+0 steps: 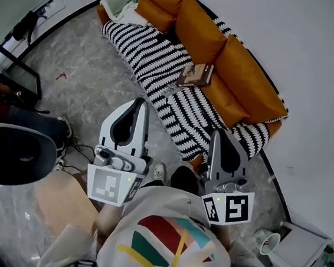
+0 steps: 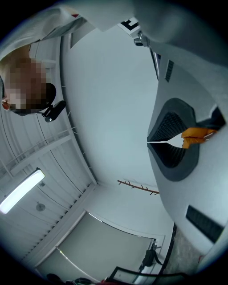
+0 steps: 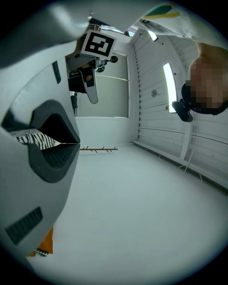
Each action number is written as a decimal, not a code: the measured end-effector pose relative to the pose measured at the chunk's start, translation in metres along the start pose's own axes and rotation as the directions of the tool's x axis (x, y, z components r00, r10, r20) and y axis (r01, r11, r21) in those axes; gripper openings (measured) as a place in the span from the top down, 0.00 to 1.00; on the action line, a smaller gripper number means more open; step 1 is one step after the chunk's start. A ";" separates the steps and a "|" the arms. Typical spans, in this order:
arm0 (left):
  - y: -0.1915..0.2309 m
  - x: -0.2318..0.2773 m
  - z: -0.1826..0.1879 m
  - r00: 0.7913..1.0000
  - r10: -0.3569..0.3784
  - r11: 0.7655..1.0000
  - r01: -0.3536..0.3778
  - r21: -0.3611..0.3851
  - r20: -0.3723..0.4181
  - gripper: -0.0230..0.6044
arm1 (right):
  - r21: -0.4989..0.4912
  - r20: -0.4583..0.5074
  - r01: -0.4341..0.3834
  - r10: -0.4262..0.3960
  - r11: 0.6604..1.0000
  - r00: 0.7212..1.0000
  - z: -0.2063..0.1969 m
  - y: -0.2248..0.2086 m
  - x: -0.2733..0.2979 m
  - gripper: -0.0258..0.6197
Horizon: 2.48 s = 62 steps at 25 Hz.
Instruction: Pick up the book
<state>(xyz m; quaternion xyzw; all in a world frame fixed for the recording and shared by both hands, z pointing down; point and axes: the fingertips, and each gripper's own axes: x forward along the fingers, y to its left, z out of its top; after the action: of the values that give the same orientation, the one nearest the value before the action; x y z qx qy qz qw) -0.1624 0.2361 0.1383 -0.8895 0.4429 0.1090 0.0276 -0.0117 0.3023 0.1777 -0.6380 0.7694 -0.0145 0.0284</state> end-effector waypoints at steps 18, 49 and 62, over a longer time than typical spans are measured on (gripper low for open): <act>0.028 0.150 -0.044 0.998 -0.058 0.998 0.059 0.035 -0.033 0.94 | 0.021 0.049 0.026 -0.027 0.999 0.998 -0.004 -0.082 0.130 0.94; 0.048 0.336 -0.208 0.965 -0.259 0.966 0.260 0.014 -0.049 0.94 | 0.257 0.045 0.247 -0.267 0.934 0.963 -0.107 -0.224 0.274 0.45; 0.053 0.349 -0.422 0.955 -0.249 0.968 0.250 -0.010 -0.162 0.94 | 0.371 -0.243 0.360 -0.284 0.856 0.927 -0.390 -0.245 0.291 0.42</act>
<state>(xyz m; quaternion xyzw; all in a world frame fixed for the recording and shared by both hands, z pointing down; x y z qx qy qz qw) 0.0704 -0.1303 0.4759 -0.9440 0.3285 0.0294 0.0097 0.1504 -0.0345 0.5744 -0.7338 0.6303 -0.2372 0.0891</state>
